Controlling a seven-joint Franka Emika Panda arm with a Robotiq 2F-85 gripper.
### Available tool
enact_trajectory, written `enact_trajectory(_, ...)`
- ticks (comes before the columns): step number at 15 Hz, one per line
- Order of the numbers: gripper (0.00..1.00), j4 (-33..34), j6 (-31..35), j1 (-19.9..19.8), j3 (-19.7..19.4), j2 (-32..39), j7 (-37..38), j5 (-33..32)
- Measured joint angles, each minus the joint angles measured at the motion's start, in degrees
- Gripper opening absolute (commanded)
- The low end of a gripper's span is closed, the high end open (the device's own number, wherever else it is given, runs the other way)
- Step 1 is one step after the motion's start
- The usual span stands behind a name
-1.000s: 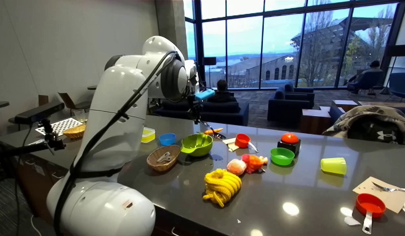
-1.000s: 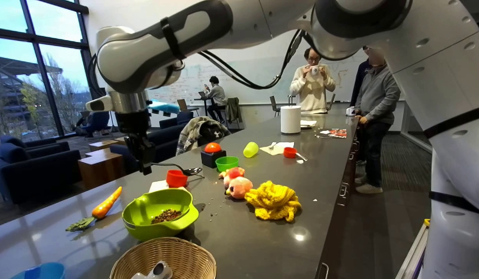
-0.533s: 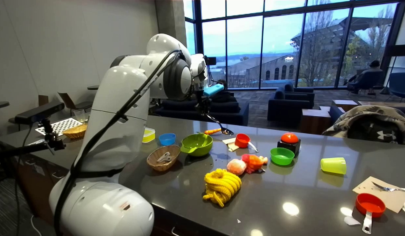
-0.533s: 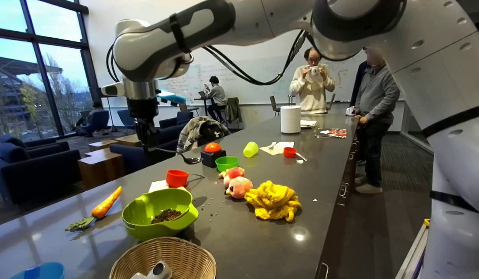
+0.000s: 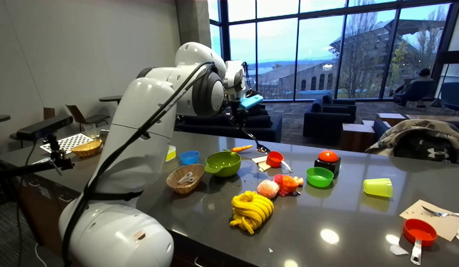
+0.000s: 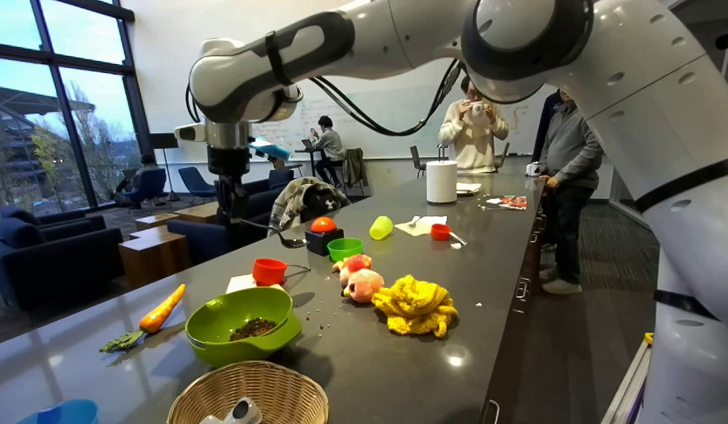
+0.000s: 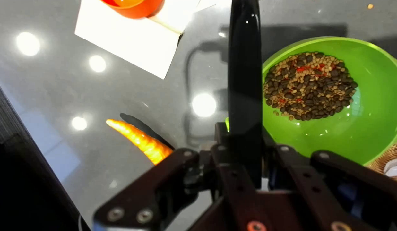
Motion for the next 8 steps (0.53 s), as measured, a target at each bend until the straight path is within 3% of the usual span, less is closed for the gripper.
enact_trajectory(8,0.06,5.06,1.00,-3.33,-0.03,3.92,-2.16,1.82)
